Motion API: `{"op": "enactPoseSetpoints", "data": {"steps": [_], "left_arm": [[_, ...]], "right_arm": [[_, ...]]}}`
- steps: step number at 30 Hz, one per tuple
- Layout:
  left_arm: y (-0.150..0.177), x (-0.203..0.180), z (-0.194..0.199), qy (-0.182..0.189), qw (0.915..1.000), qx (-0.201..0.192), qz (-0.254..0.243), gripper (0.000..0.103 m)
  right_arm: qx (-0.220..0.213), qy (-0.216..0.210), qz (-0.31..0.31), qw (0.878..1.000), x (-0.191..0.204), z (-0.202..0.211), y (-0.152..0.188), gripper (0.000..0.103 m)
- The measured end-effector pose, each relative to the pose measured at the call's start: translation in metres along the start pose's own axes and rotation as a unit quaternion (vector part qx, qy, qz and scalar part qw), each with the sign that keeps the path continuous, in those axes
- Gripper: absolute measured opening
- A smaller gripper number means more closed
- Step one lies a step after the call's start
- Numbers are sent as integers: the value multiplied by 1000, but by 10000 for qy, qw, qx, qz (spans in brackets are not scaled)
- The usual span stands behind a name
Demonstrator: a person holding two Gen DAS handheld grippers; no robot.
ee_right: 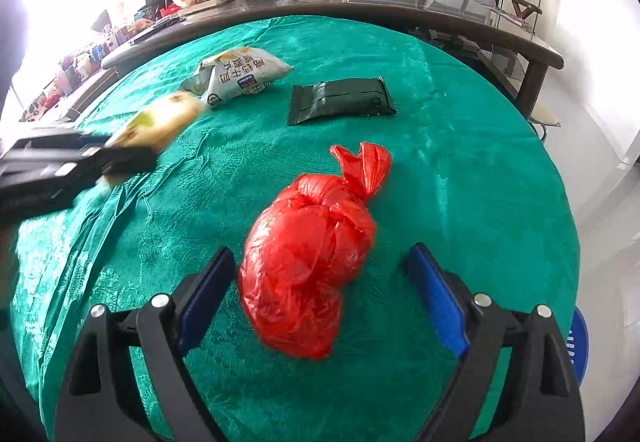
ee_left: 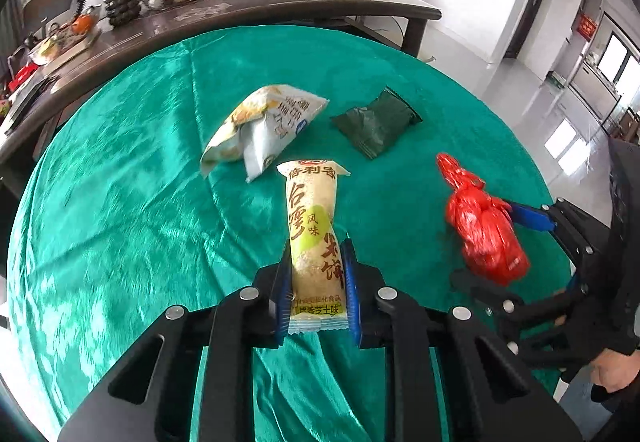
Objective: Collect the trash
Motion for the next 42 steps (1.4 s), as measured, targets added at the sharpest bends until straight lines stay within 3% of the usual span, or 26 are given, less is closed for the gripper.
{"op": "enactPoseSetpoints", "data": {"steps": [4, 5, 6, 8, 20, 27, 33, 38, 42], "left_arm": [[26, -9, 7, -144, 9998, -88, -84, 25], [30, -8, 5, -201, 9997, -91, -133, 35], [34, -6, 3, -251, 9996, -90, -121, 53], [37, 0, -1, -306, 9994, -133, -36, 67], [41, 0, -9, -407, 9988, -186, -192, 81], [41, 2, -8, -388, 9989, -224, -120, 83], [35, 3, 0, -210, 9992, -346, -50, 80], [30, 1, -1, -179, 9993, -310, -65, 79], [30, 0, -1, -211, 9994, -251, -74, 66]], "right_arm": [[3, 13, 7, 10000, 0, 0, 1, 86], [5, 21, 12, 10000, 0, 0, 1, 86], [7, 30, 19, 10000, 1, 0, 1, 86], [10, 47, 25, 10000, 2, 0, 1, 86], [23, 168, 13, 9999, 1, 0, 2, 88], [30, 45, -99, 9999, -2, 0, 1, 88], [207, -1166, -994, 9880, -23, 3, -5, 91], [929, -982, -1043, 9853, -21, -2, -18, 90], [1160, -809, -693, 9875, -8, -2, -20, 90]]}}
Point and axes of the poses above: each gripper's, at about its wrist camera, not at the fingertips, and z roughly against the way its jaws point, x to its left, y to its underside, the point moved 7 cm from there along -z, roughly the way its jaws point, and after that the axes turned 13 degrees about y, right-handed, at the moved point
